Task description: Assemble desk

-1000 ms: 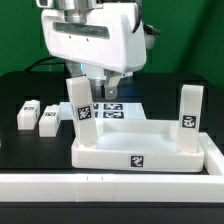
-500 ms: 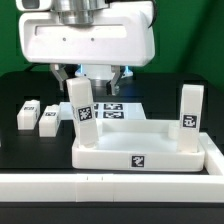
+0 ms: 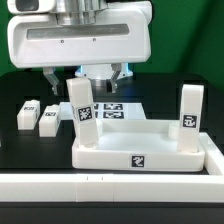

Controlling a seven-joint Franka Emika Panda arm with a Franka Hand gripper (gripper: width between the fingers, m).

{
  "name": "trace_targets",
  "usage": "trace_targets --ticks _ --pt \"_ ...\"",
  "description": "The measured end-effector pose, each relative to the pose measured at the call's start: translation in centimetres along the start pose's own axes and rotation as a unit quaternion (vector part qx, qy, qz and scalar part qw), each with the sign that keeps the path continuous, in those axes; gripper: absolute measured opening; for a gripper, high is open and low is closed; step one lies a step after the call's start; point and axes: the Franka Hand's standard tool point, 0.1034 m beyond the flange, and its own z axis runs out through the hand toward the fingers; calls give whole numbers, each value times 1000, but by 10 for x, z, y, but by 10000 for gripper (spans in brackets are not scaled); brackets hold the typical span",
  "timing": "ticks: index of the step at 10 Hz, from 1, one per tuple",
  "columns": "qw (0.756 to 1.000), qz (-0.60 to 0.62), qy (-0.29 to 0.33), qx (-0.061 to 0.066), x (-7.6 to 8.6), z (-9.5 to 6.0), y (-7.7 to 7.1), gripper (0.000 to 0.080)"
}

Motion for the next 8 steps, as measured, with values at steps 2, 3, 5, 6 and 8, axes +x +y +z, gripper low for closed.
trace_targets --ticks 2,3,5,6,8 --pt "999 -44 3 -3 5 -4 -1 649" --pt "997 -80 4 -5 7 -4 0 649" --pt "992 -126 4 -5 6 -4 3 649" --pt "992 -122 3 -5 6 -4 2 525" --pt "993 -122 3 -5 6 -4 2 287"
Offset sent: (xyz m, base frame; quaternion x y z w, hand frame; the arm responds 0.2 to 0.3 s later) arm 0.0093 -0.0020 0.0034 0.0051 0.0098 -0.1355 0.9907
